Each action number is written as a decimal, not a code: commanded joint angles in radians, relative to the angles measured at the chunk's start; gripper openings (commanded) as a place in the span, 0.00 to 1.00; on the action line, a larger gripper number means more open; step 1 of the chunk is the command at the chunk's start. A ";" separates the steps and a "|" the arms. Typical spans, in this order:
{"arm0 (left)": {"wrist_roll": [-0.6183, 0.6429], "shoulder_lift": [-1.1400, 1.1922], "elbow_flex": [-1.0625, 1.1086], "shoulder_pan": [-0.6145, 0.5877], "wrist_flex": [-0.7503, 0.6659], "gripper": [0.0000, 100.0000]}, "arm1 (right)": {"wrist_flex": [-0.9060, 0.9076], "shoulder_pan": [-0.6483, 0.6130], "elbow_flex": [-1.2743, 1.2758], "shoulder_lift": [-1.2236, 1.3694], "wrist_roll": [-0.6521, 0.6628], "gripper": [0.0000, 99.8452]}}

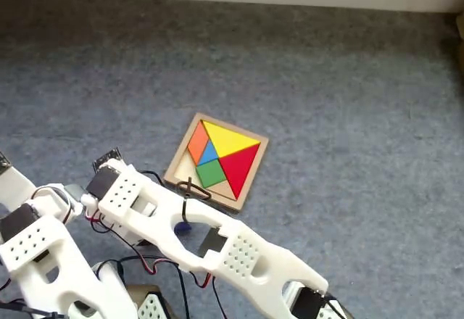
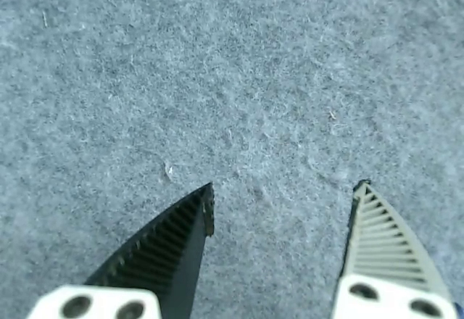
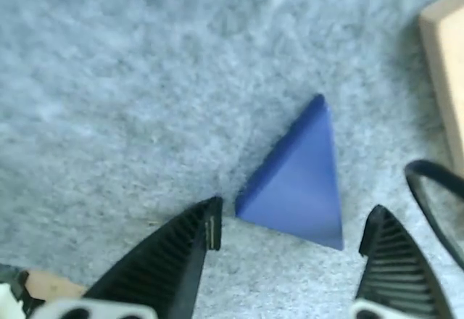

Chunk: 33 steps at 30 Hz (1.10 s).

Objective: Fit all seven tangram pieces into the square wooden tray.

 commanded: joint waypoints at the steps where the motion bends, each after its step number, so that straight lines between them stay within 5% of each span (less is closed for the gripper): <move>1: 0.009 -0.021 -0.025 -0.012 -0.015 0.30 | 0.019 0.030 0.012 0.008 0.046 0.23; 8: 0.008 -0.021 -0.024 -0.012 -0.015 0.30 | 0.019 0.042 0.010 0.010 0.173 0.12; 24: 0.008 -0.021 -0.024 -0.012 -0.015 0.30 | 0.019 0.071 -0.166 -0.036 0.166 0.12; 33: 0.008 -0.021 -0.024 -0.012 -0.015 0.30 | 0.019 0.084 -0.294 -0.033 -0.002 0.13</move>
